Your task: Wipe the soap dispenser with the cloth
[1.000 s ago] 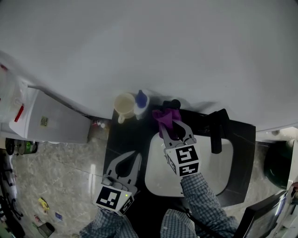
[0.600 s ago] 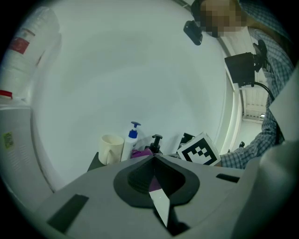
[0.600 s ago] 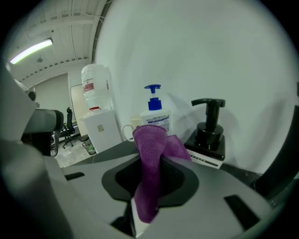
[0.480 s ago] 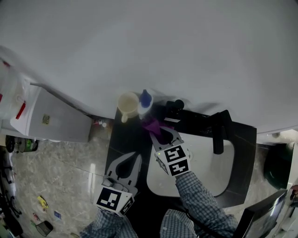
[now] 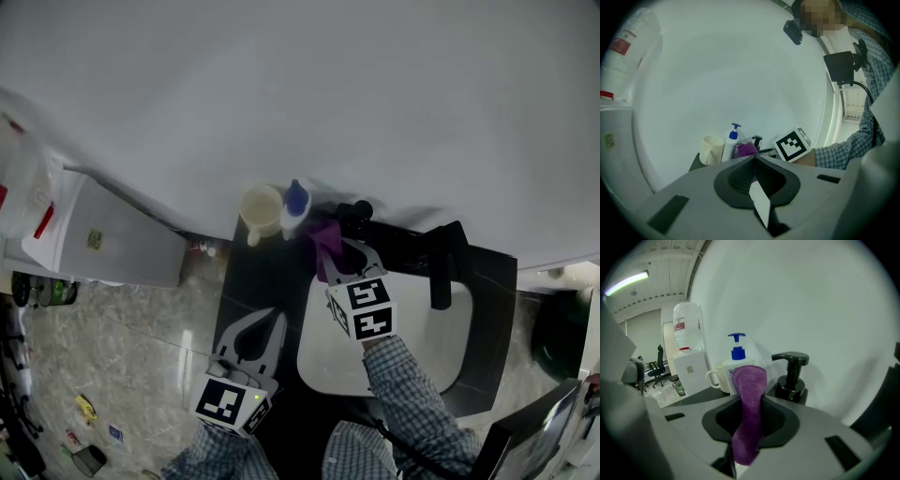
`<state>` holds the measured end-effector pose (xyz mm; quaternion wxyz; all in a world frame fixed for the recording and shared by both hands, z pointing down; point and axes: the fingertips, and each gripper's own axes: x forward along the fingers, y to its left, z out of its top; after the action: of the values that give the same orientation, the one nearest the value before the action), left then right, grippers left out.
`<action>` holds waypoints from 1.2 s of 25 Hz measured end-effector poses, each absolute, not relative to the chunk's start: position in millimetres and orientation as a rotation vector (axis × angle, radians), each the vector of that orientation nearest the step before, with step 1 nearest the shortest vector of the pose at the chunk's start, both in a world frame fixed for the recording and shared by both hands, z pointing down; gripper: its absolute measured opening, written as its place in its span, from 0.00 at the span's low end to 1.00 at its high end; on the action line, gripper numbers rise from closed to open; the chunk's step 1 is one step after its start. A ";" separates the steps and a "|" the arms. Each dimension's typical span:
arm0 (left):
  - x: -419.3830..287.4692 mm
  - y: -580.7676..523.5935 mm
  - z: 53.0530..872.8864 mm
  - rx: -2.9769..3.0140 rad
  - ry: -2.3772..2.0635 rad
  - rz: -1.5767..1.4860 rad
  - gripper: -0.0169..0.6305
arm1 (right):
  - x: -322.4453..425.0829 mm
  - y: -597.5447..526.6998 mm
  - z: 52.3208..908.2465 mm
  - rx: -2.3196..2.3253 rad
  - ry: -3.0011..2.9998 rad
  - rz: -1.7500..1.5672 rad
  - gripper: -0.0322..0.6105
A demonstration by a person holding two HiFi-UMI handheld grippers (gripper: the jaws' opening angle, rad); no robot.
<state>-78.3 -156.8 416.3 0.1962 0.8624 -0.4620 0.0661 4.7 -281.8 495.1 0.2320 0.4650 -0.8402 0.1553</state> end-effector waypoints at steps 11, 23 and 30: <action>-66.1 -157.1 402.8 2.454 -1.270 0.165 0.04 | 19.6 -277.0 437.6 1.338 -2.409 0.332 0.19; -54.1 -155.6 396.4 2.478 -1.250 0.160 0.04 | 70.2 -295.4 409.7 1.573 -2.399 0.423 0.19; -51.2 -154.0 397.9 2.477 -1.248 0.173 0.04 | 93.7 -293.6 425.4 1.666 -2.341 0.513 0.19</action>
<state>-51.2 -154.0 397.9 0.1804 0.8767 -0.4417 0.0611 93.7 -293.6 425.4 0.1112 0.5673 -0.7970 0.1746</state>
